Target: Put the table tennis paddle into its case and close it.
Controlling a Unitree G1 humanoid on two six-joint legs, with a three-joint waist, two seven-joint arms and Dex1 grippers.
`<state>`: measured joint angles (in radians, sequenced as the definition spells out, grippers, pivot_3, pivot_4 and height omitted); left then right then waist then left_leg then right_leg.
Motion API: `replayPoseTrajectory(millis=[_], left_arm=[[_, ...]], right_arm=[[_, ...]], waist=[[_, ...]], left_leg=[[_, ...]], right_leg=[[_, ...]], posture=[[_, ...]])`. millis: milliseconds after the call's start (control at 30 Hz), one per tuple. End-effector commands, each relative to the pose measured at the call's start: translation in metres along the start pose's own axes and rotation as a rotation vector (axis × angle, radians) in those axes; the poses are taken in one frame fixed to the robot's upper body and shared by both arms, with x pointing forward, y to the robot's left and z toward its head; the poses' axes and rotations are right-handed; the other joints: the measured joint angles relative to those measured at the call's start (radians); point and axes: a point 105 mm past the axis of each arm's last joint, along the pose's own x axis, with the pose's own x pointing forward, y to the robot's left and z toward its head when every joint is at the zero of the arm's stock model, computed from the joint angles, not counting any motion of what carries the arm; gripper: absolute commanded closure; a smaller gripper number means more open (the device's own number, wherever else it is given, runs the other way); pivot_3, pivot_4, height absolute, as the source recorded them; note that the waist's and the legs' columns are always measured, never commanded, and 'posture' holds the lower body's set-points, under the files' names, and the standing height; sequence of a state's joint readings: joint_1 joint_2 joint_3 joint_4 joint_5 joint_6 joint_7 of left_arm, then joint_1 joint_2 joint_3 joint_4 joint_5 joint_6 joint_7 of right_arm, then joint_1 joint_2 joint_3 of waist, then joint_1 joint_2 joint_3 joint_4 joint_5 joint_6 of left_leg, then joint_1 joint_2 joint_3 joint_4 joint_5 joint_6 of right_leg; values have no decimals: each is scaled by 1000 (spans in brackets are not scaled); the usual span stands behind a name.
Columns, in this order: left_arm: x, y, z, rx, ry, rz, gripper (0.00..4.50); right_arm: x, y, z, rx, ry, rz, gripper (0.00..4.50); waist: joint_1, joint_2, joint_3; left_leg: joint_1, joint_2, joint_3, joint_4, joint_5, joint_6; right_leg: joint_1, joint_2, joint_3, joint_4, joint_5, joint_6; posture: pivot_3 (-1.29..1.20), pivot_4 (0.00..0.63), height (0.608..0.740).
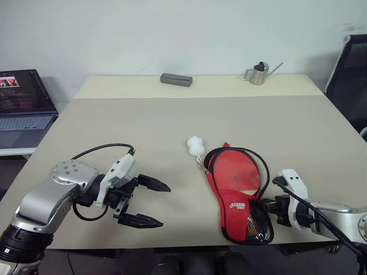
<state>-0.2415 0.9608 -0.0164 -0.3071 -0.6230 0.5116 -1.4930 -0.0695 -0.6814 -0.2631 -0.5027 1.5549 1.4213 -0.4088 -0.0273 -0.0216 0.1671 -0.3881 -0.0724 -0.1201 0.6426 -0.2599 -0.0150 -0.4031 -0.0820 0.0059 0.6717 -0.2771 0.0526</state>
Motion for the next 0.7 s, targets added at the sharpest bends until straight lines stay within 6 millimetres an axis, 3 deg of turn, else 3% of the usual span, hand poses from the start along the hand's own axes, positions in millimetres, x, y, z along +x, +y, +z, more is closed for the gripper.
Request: replayPoseTrajectory(millis=[33,233,333,500,600,700], left_arm=[[-2,-1,3,30,11,-6,0],[-2,1,2,24,3,12,0],[-3,2,2,26,2,23,0],[-2,4,2,26,-3,34,0],[-2,5,2,24,-6,47,0],[-3,6,1,23,-6,56,0]], right_arm=[[2,8,1,21,-2,23,3970],[-9,26,27,-31,-145,99,2156],[-18,24,31,-70,-170,130,1132],[-30,10,35,-232,-213,119,1132],[-35,10,19,-324,-157,182,1132],[-35,10,6,-308,-100,225,1132]], waist=[[-1,0,0],[-5,0,1],[-3,0,1],[-1,0,2],[0,-1,2],[-1,-1,2]], left_leg=[[0,0,0,0,0,0],[0,1,1,0,0,0],[0,1,1,0,0,0],[-1,0,1,1,0,0],[-1,1,0,1,0,0],[-2,1,0,1,0,0]], right_leg=[[0,0,0,0,0,0],[0,1,1,0,0,0],[0,1,0,0,0,0],[0,1,-1,0,0,0],[0,1,-4,-1,0,1],[0,1,-6,-1,0,0]], posture=[[0,150,740],[0,150,740],[0,150,740],[0,150,740],[0,150,740],[0,150,740]])
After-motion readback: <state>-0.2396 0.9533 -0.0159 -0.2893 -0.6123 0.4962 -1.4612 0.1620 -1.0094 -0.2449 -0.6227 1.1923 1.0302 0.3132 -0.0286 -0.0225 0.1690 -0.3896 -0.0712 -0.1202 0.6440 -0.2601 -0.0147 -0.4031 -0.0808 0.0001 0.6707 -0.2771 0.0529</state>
